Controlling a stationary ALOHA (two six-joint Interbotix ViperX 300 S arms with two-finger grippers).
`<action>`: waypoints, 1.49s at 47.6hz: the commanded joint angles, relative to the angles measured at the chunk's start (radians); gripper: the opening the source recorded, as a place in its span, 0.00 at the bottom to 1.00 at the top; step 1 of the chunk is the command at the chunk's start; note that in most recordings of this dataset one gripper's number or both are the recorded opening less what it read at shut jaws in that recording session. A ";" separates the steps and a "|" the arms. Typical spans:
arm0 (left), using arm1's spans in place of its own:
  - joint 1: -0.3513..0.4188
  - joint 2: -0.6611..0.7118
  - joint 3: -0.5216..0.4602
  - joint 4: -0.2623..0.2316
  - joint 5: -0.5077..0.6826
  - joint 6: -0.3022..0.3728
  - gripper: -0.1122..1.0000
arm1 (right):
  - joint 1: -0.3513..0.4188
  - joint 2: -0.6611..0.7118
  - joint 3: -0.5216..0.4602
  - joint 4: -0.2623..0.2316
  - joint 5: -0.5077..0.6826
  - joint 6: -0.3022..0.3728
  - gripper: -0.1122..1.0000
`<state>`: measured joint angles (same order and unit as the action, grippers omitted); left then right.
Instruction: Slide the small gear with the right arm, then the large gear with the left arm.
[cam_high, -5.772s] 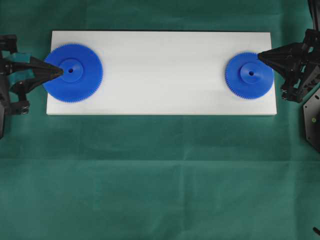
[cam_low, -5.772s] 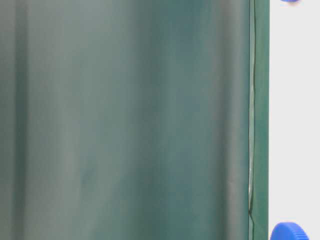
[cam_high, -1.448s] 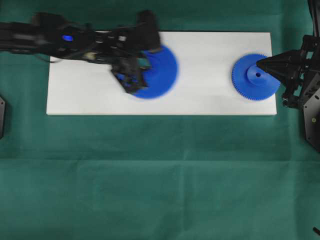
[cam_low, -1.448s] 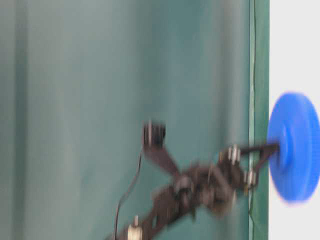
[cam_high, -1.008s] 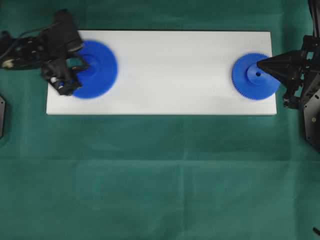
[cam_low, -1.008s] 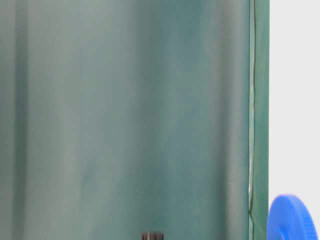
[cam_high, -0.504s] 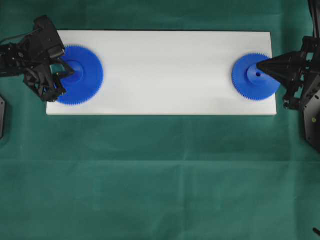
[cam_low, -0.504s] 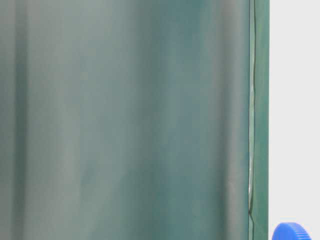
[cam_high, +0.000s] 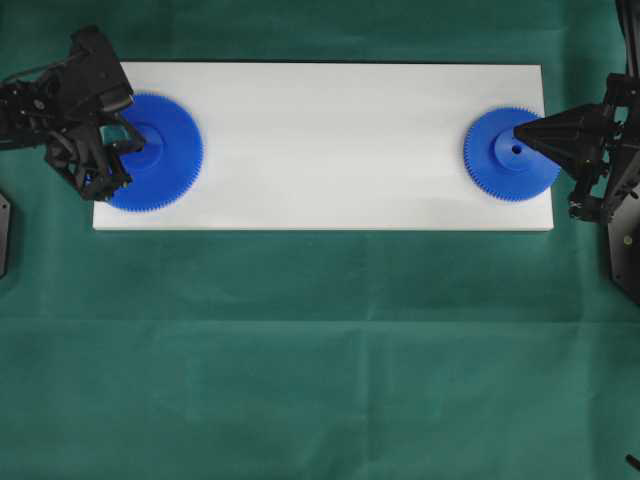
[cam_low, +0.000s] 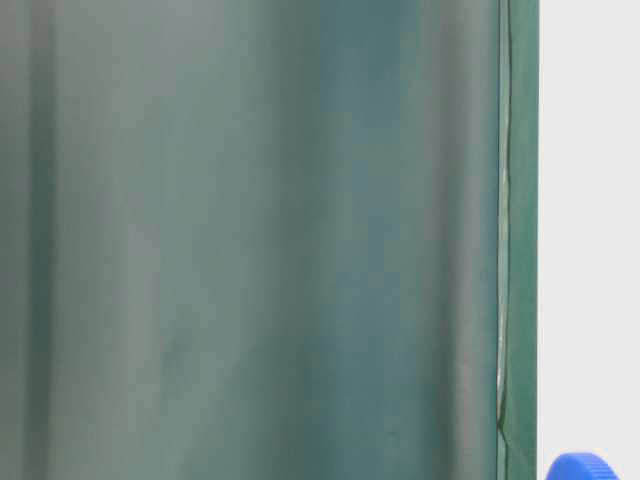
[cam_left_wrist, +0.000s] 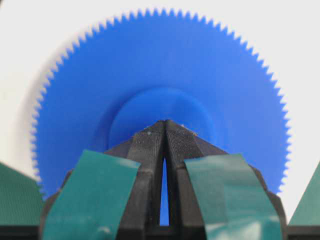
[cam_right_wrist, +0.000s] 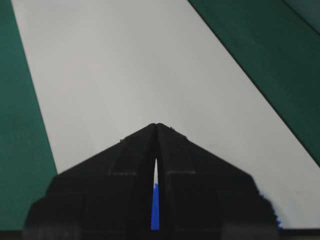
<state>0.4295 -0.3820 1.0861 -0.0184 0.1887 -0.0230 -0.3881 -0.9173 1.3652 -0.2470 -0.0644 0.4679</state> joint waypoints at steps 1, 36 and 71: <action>0.002 -0.040 -0.038 -0.002 -0.005 0.002 0.10 | 0.002 -0.005 -0.009 -0.002 -0.005 -0.002 0.55; -0.100 -0.314 -0.060 0.000 -0.172 0.011 0.10 | 0.002 -0.052 -0.008 -0.002 -0.002 -0.002 0.55; -0.129 -0.350 0.011 -0.002 -0.195 0.002 0.10 | 0.002 -0.052 -0.006 -0.002 -0.006 0.000 0.55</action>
<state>0.3068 -0.7317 1.1060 -0.0184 0.0031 -0.0199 -0.3881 -0.9725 1.3698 -0.2485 -0.0629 0.4679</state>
